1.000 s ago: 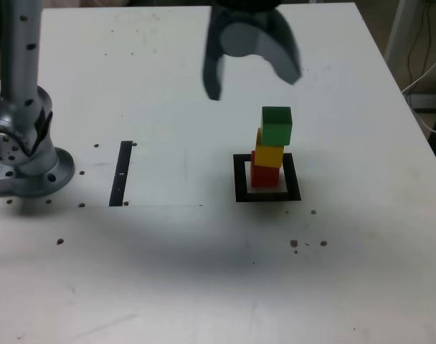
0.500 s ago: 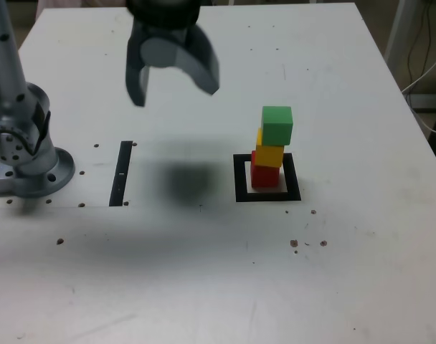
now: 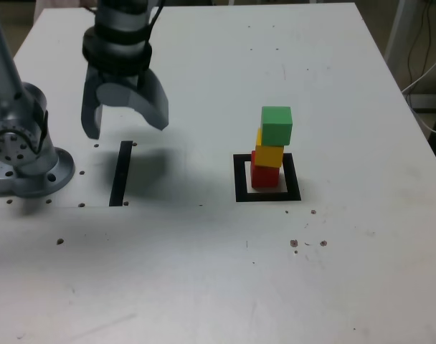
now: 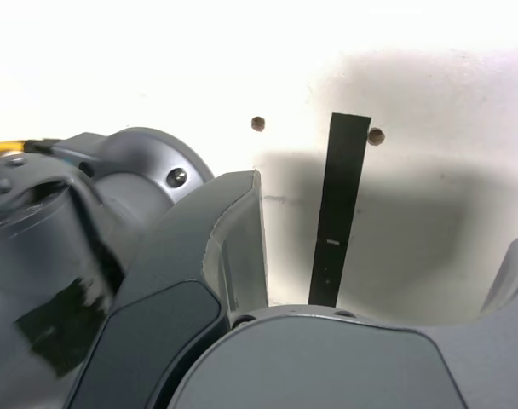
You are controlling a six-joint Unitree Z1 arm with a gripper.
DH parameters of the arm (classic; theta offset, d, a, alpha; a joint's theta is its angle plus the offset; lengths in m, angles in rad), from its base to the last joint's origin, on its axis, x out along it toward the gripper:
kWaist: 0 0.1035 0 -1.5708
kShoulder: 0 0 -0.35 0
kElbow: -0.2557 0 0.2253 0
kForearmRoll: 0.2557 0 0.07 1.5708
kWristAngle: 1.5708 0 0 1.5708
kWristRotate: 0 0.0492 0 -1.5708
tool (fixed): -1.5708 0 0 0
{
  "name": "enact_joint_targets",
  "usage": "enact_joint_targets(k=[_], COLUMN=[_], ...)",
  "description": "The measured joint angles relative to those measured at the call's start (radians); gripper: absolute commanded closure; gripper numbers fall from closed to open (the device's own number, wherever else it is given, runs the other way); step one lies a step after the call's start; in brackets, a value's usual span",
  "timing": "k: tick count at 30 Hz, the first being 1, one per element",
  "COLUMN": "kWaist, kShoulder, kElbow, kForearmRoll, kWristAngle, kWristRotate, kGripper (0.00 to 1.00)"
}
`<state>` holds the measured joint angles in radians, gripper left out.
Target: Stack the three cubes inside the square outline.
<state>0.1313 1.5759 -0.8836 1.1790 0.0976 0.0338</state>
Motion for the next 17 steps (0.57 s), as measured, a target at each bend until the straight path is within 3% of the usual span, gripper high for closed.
enact_joint_targets(k=[7,17], kWaist=[0.0,0.0], kShoulder=[0.0,0.001], kElbow=[0.113,0.139], kForearmRoll=[-0.119,-0.143], kWristAngle=[-0.031,-0.076], kWristRotate=[0.002,0.031], kGripper=[0.0,0.0])
